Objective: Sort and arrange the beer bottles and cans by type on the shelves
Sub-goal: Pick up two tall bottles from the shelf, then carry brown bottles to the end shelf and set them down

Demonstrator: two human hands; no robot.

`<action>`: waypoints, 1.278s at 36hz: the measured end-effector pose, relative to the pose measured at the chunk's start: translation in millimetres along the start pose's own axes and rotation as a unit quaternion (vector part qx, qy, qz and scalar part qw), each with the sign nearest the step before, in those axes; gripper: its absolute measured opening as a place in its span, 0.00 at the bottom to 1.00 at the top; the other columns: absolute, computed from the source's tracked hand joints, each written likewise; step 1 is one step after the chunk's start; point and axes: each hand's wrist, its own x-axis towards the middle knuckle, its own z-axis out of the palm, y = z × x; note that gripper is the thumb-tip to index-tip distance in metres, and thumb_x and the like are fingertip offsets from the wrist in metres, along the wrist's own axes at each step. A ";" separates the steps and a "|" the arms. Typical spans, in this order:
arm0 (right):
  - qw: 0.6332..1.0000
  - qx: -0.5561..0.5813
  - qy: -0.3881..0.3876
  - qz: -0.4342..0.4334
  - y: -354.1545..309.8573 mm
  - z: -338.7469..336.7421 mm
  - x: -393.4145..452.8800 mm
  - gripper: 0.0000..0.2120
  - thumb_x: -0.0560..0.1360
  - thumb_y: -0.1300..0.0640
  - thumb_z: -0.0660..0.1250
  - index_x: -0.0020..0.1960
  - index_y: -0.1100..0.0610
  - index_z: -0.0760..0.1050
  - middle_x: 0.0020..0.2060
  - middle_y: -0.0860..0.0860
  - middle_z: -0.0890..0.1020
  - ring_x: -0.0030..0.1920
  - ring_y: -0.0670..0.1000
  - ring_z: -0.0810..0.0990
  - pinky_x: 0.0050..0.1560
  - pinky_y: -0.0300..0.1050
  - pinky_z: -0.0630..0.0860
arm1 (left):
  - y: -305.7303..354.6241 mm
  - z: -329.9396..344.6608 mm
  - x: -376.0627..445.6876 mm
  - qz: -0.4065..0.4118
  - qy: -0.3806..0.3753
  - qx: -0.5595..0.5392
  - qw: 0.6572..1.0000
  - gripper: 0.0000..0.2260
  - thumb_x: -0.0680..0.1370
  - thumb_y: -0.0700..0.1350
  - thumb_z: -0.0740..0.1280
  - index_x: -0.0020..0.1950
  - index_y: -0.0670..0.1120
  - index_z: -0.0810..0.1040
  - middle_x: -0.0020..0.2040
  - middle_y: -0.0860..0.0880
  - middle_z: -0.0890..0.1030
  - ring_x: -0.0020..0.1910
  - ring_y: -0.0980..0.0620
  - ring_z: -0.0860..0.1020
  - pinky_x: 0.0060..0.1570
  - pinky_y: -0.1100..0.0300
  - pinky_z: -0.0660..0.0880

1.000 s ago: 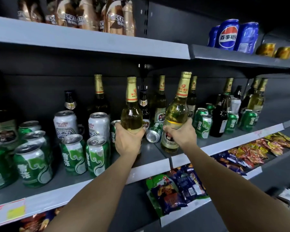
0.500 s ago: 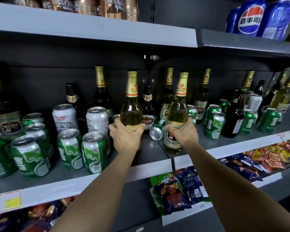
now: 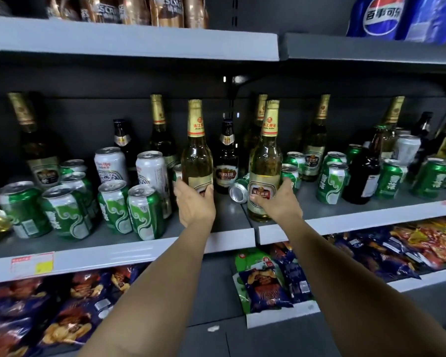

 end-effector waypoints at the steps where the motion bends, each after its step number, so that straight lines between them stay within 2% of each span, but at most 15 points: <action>1: 1.000 0.002 -0.001 0.000 3.7 0.2 -4.1 0.37 0.68 0.44 0.76 0.66 0.57 0.61 0.64 0.54 0.73 0.63 0.58 0.74 0.58 0.55 0.73 | -0.1 -1.4 -4.2 -0.003 -0.001 0.000 1.000 0.33 0.78 0.50 0.68 0.75 0.41 0.56 0.71 0.40 0.65 0.68 0.39 0.69 0.60 0.46 0.68; 5: 0.999 -0.032 0.026 -0.013 18.3 2.1 -23.8 0.40 0.71 0.42 0.72 0.72 0.59 0.58 0.68 0.57 0.68 0.66 0.60 0.70 0.59 0.56 0.72 | -0.2 -8.1 -22.7 -0.020 -0.001 -0.001 1.000 0.31 0.79 0.49 0.66 0.76 0.41 0.57 0.71 0.41 0.66 0.67 0.40 0.70 0.60 0.49 0.68; 7: 0.994 -0.074 0.065 -0.042 23.2 2.7 -35.1 0.33 0.73 0.43 0.69 0.69 0.59 0.62 0.65 0.57 0.71 0.64 0.59 0.71 0.54 0.54 0.73 | -2.3 -13.5 -32.9 -0.004 0.007 0.012 1.000 0.26 0.80 0.48 0.65 0.74 0.41 0.61 0.69 0.42 0.69 0.65 0.41 0.72 0.56 0.51 0.70; 9: 0.987 -0.107 0.087 -0.082 23.9 4.7 -46.6 0.26 0.75 0.44 0.66 0.66 0.58 0.67 0.61 0.57 0.74 0.61 0.59 0.71 0.50 0.51 0.72 | -5.7 -21.3 -42.8 0.051 0.017 0.059 0.997 0.20 0.81 0.47 0.63 0.70 0.43 0.64 0.66 0.44 0.71 0.60 0.42 0.75 0.48 0.53 0.69; 12: 0.984 -0.131 0.046 -0.108 16.9 15.6 -63.2 0.24 0.77 0.44 0.64 0.67 0.57 0.67 0.61 0.55 0.74 0.61 0.58 0.71 0.51 0.51 0.71 | -13.4 -36.8 -55.0 0.173 0.006 0.156 0.972 0.14 0.81 0.46 0.60 0.66 0.45 0.68 0.61 0.45 0.74 0.55 0.44 0.76 0.42 0.53 0.69; 15: 0.980 -0.136 -0.007 -0.142 2.5 32.0 -82.3 0.24 0.77 0.44 0.64 0.68 0.55 0.67 0.64 0.54 0.74 0.64 0.57 0.70 0.56 0.51 0.71 | -21.0 -58.2 -62.7 0.209 -0.004 0.200 0.957 0.13 0.81 0.46 0.60 0.64 0.44 0.70 0.59 0.45 0.74 0.55 0.44 0.76 0.43 0.51 0.72; 22: 0.953 -0.166 -0.112 -0.226 -40.9 71.6 -136.1 0.27 0.77 0.42 0.63 0.72 0.53 0.64 0.68 0.51 0.72 0.66 0.56 0.69 0.59 0.50 0.70 | -61.2 -142.0 -62.8 0.159 0.016 0.301 0.940 0.14 0.82 0.50 0.57 0.65 0.44 0.70 0.59 0.46 0.75 0.57 0.45 0.74 0.41 0.52 0.70; 32: 0.873 -0.209 -0.280 -0.340 -133.3 164.9 -249.5 0.35 0.77 0.40 0.63 0.77 0.53 0.56 0.75 0.52 0.63 0.72 0.57 0.64 0.68 0.51 0.66 | -158.9 -323.4 -77.7 0.069 0.048 0.446 0.891 0.15 0.83 0.53 0.55 0.63 0.46 0.72 0.59 0.47 0.76 0.58 0.45 0.74 0.46 0.53 0.69; 36: 0.841 -0.215 -0.324 -0.376 -179.7 216.7 -319.2 0.35 0.76 0.39 0.64 0.77 0.53 0.57 0.75 0.52 0.62 0.72 0.58 0.64 0.67 0.52 0.67 | -206.1 -414.2 -85.4 0.026 0.058 0.481 0.875 0.15 0.82 0.54 0.56 0.59 0.47 0.74 0.58 0.47 0.77 0.59 0.45 0.74 0.53 0.53 0.69; 39: 0.811 -0.223 -0.358 -0.406 -212.9 256.9 -375.8 0.35 0.75 0.38 0.65 0.76 0.53 0.59 0.74 0.52 0.63 0.71 0.58 0.65 0.67 0.51 0.68 | -243.6 -483.3 -89.1 -0.018 0.045 0.502 0.864 0.16 0.81 0.55 0.56 0.60 0.47 0.74 0.59 0.47 0.77 0.62 0.45 0.73 0.56 0.54 0.69; 42: 0.785 -0.225 -0.388 -0.427 -243.9 294.0 -429.4 0.36 0.74 0.37 0.66 0.75 0.53 0.60 0.73 0.53 0.64 0.70 0.58 0.67 0.66 0.51 0.69 | -274.0 -545.7 -97.2 -0.064 0.041 0.507 0.859 0.17 0.82 0.56 0.55 0.59 0.45 0.74 0.59 0.46 0.76 0.62 0.45 0.73 0.55 0.53 0.70; 46: 0.750 -0.227 -0.413 -0.464 -275.8 335.5 -491.0 0.35 0.74 0.39 0.67 0.75 0.53 0.61 0.73 0.53 0.64 0.70 0.58 0.66 0.66 0.52 0.68 | -311.7 -610.9 -111.6 -0.127 0.037 0.507 0.852 0.19 0.82 0.57 0.54 0.63 0.46 0.73 0.62 0.45 0.76 0.62 0.43 0.74 0.52 0.51 0.72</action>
